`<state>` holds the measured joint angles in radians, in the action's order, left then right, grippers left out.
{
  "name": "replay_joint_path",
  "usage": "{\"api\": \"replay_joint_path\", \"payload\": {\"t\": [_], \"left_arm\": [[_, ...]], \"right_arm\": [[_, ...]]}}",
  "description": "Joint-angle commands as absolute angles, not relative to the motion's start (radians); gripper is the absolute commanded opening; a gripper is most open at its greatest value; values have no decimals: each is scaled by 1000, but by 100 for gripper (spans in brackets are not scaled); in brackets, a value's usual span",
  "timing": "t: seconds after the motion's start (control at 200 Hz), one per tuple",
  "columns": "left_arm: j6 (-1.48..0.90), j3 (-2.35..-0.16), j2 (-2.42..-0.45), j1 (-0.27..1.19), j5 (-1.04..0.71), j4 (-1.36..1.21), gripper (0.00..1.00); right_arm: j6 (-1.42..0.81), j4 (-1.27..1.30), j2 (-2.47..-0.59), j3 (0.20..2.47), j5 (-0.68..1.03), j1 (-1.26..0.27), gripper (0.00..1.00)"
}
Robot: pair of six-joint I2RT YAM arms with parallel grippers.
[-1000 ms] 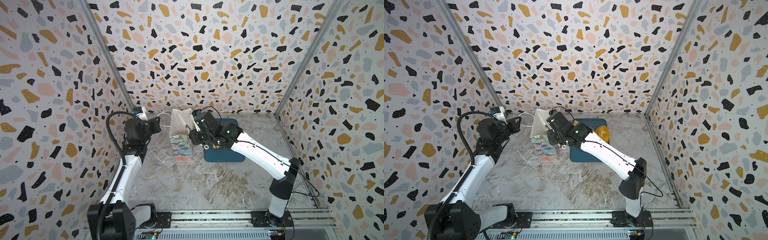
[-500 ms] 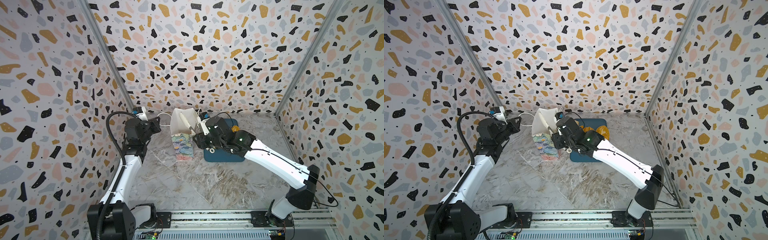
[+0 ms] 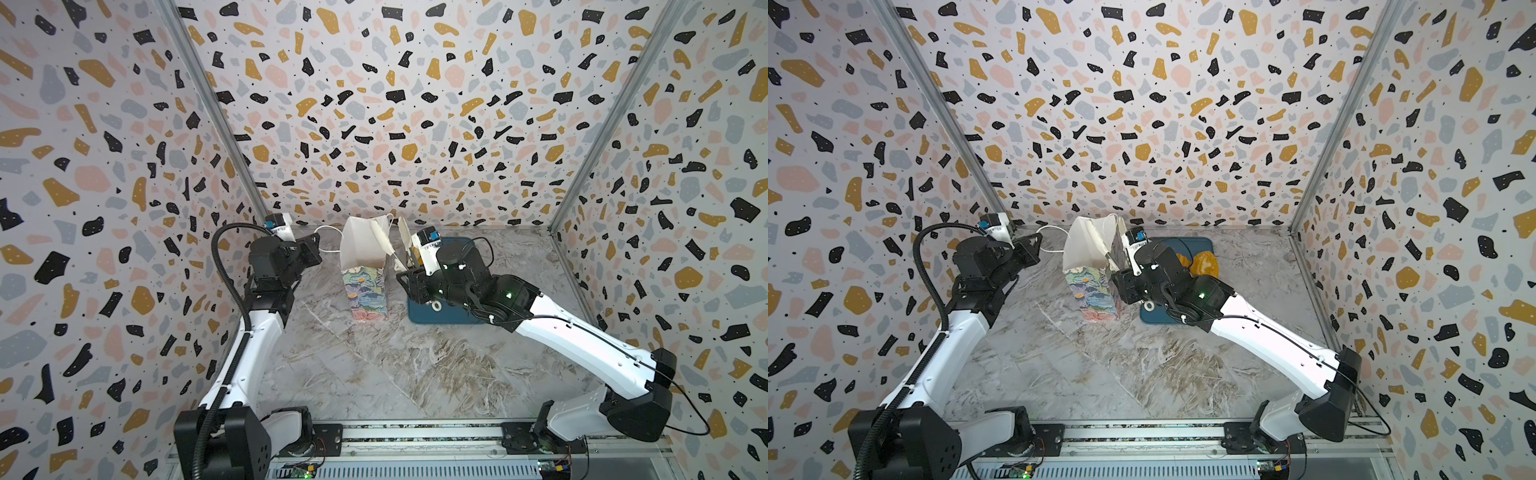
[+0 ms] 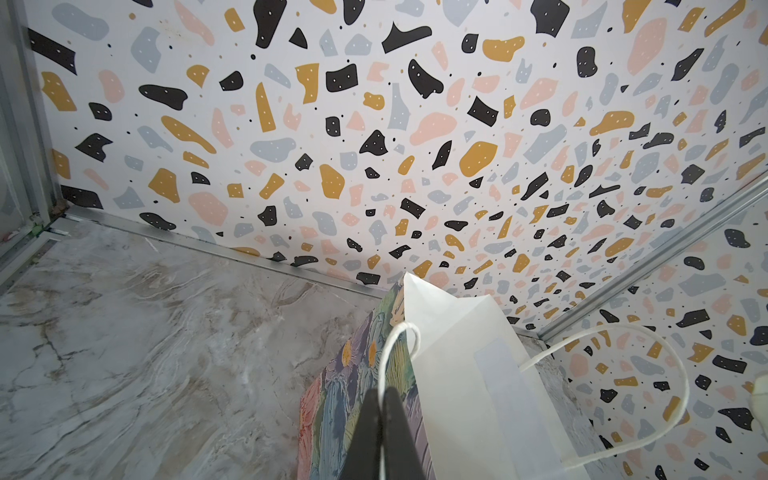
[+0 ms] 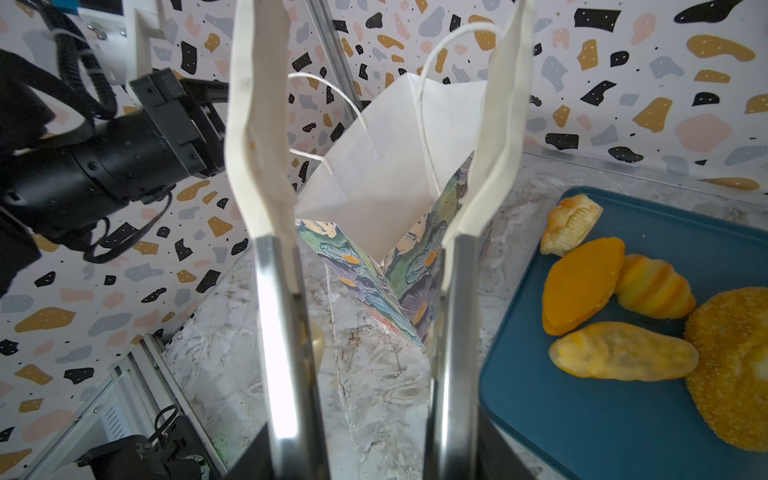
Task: Place the fake bread into the paper bag
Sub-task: 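Move the empty tongs with the right gripper back over the tray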
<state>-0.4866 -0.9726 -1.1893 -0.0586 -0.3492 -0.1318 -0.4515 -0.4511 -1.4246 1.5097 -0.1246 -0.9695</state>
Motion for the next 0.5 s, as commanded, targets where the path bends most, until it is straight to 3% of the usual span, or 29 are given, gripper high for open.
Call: {"api": "replay_joint_path", "payload": {"t": [0.0,0.496], "left_arm": [[-485,-970,-1165,-55,-342,-155,0],[-486,-969,-1166,-55,-342,-157,0]], "right_arm": [[-474,-395,-1354,1478,-142,-947,52],[-537,-360,-1230,1295,-106,-846,52]]}}
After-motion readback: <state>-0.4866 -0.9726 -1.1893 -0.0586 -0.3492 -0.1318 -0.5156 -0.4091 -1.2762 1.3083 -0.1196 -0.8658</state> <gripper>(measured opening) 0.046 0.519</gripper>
